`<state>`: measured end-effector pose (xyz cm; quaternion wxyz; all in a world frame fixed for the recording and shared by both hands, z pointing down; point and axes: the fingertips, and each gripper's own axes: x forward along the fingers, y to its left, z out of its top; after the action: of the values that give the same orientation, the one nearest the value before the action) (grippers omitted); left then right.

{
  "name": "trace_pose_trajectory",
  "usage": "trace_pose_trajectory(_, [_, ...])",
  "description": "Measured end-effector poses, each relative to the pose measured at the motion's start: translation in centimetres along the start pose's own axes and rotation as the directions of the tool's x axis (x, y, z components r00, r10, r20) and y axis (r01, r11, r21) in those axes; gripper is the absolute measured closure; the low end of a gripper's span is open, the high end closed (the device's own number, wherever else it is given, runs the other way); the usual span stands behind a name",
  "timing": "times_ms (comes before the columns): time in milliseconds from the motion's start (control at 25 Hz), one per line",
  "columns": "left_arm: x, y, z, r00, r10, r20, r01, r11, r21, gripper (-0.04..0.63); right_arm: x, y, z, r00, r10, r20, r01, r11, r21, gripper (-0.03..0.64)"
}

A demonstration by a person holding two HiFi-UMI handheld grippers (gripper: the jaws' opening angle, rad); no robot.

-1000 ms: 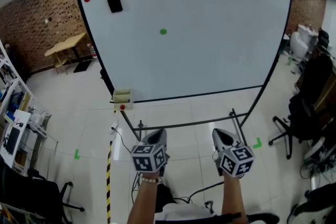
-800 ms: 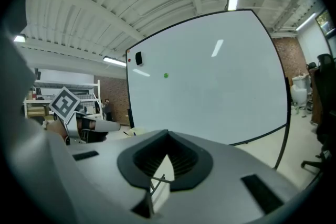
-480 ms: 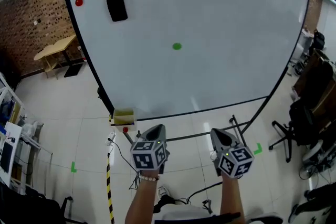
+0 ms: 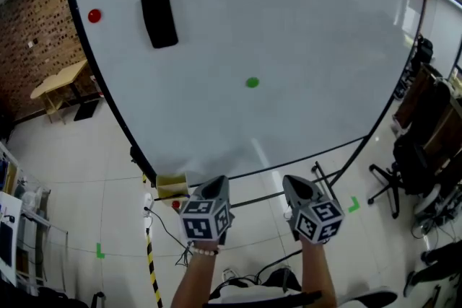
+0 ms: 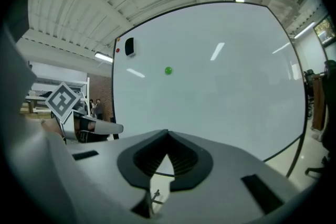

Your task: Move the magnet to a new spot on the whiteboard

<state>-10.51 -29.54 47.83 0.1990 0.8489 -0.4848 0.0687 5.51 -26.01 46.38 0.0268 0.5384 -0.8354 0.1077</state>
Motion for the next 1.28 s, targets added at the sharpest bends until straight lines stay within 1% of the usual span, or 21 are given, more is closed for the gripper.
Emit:
trace_pose_trajectory(160, [1.0,0.5,0.7,1.0,0.019,0.016,-0.019,1.0,-0.016,0.6,2.0,-0.2,2.0,0.999,0.034,0.029,-0.033,0.999,-0.036,0.594])
trace_pose_trajectory(320, [1.8,0.7,1.4,0.999,0.038,0.037,-0.037,0.998,-0.046,0.6,3.7,-0.6,4.5,0.997,0.059,0.056,-0.053,0.993,-0.101,0.588])
trace_pose_trajectory(520, [2.8,0.7,2.6,0.996,0.075,0.055,-0.072,0.996,-0.06,0.6,6.0,-1.5,9.5,0.99,0.075,0.12,-0.053,0.983,-0.178,0.578])
trace_pose_trajectory(600, [3.0,0.8,3.0,0.994,0.087,0.06,-0.083,0.995,-0.062,0.6,7.1,-1.6,11.4,0.987,0.077,0.142,-0.047,0.979,-0.2,0.524])
trace_pose_trajectory(720, [2.9,1.0,3.4,0.992,0.102,0.067,-0.098,0.993,-0.065,0.6,8.8,-1.1,13.9,0.984,0.079,0.162,-0.037,0.967,-0.251,0.461])
trace_pose_trajectory(840, [2.6,1.2,3.7,0.99,0.116,0.074,-0.112,0.991,-0.068,0.6,10.1,-0.1,16.4,0.979,0.085,0.184,-0.024,0.95,-0.313,0.428])
trace_pose_trajectory(960, [2.4,1.3,3.6,0.989,0.128,0.079,-0.122,0.99,-0.068,0.6,11.1,0.4,18.2,0.976,0.081,0.204,-0.002,0.932,-0.362,0.425])
trace_pose_trajectory(1080, [2.4,1.5,3.7,0.987,0.14,0.078,-0.135,0.989,-0.068,0.6,11.9,0.7,19.2,0.977,0.065,0.204,0.022,0.917,-0.398,0.407])
trace_pose_trajectory(1280, [1.9,2.1,4.3,0.985,0.149,0.089,-0.143,0.987,-0.066,0.6,13.2,1.1,20.3,0.972,0.027,0.233,0.079,0.899,-0.431,0.407])
